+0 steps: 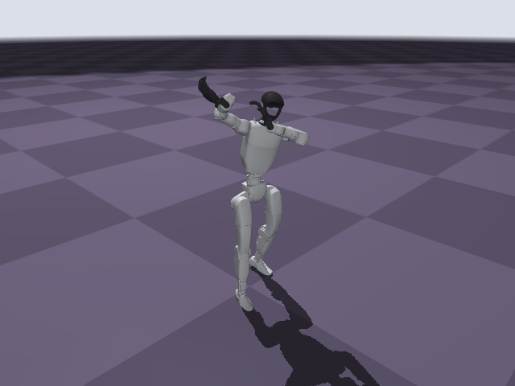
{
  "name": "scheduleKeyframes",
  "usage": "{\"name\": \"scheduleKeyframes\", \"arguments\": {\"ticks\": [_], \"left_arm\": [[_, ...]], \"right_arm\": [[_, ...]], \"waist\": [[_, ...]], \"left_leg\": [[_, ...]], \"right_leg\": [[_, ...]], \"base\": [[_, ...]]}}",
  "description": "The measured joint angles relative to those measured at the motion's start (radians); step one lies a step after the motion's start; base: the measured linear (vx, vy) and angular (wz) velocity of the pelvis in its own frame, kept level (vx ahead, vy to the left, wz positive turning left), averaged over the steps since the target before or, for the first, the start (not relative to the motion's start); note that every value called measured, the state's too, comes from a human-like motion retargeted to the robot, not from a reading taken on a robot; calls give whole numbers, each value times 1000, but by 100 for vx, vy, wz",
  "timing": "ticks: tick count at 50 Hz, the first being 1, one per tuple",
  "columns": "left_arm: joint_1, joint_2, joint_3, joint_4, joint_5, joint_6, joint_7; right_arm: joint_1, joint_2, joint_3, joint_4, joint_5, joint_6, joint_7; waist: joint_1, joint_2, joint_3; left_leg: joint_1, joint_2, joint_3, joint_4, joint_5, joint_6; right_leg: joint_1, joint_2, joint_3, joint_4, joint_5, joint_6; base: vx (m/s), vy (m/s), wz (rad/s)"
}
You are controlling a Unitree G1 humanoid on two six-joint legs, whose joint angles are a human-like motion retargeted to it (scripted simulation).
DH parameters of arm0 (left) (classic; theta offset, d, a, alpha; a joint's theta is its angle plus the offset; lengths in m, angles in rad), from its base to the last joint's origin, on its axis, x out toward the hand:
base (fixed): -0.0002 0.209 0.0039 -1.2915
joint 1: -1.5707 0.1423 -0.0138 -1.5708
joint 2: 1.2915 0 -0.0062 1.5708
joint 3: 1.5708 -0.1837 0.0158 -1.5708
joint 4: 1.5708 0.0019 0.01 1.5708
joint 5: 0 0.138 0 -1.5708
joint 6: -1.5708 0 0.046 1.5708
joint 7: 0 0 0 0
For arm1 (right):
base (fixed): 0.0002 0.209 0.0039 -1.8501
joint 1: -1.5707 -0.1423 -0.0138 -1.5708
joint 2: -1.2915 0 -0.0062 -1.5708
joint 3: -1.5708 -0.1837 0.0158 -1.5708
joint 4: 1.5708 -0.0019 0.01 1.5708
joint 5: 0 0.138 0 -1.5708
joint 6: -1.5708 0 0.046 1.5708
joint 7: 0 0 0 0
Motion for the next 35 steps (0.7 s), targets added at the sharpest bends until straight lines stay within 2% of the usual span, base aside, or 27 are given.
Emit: {"name": "scheduleKeyframes", "arguments": {"ticks": [2, 4, 7, 12, 15, 20, 23, 27, 28, 30, 35], "left_arm": [[-145, 64, -49, 97, 260, 130, -4], [-163, 58, -47, 116, 326, 178, 30], [-179, 39, -83, 138, 351, 213, 43], [-189, 19, -67, 155, 344, 220, 63], [-190, 7, -64, 160, 337, 215, 67], [-206, -3, -88, 162, 330, 196, 75], [-215, -12, -99, 171, 323, 187, 77], [-213, -32, -81, 195, 307, 186, 71], [-210, -39, -81, 199, 304, 186, 66], [-128, -10, -8, 189, 264, 180, 48], [-51, 29, 44, 149, 261, 182, 15]], "right_arm": [[25, 4, 0, 39, 0, 0, 0], [12, 2, 0, 33, 0, 0, 0], [-1, -1, 0, 27, 0, 0, 0], [13, -13, 0, 7, 0, 0, 0], [23, -17, 0, 0, 0, 0, 0], [27, -23, 0, 13, 0, 0, 0], [32, -20, 0, 32, 0, 0, 0], [65, -17, 0, 52, 0, 0, 0], [77, -17, 0, 58, 0, 0, 0], [102, -17, 0, 19, 0, 0, 0], [135, 12, 0, -17, 0, 0, 0]], "waist": [[17, -44, 27], [39, -39, 47], [53, -50, 68], [94, -26, 76], [129, 3, 68], [176, 29, 34], [193, 29, 20], [196, 16, 27], [195, 12, 37], [174, 42, -12], [112, 85, -20]], "left_leg": [[-41, 29, 5, 139, 34, -15], [-100, 40, -9, 312, 97, -25], [-223, 57, -31, 573, 163, -47], [-383, 131, 11, 743, 90, -36], [-445, 185, 35, 694, 48, -42], [-478, 243, 48, 394, -3, -35], [-432, 216, 43, 167, 46, -41], [-330, 135, 24, 21, 121, -7], [-302, 124, 24, 4, 123, 2], [-226, 110, 26, -17, 109, 1], [-112, 111, 22, -83, 89, -2]], "right_leg": [[39, 14, 1, -8, -25, 0], [84, 5, 2, -4, -50, 0], [140, -10, -3, -4, -80, 0], [189, -6, -20, 9, -123, 0], [200, 18, -17, 13, -141, 0], [197, 50, 1, 33, -174, 0], [199, 32, 16, 71, -200, 0], [198, -38, 23, 185, -209, -15], [189, -50, 23, 237, -201, -27], [171, -71, 33, 380, -168, -55], [11, -72, 58, 730, -6, -87]], "base": [[41, -20, -23], [42, -10, -9], [39, -2, 12], [37, -3, 14], [35, 3, -16], [37, 12, -26], [42, 27, -23], [42, 36, 0], [40, 31, 14], [41, 30, 18], [34, 25, 19]]}}
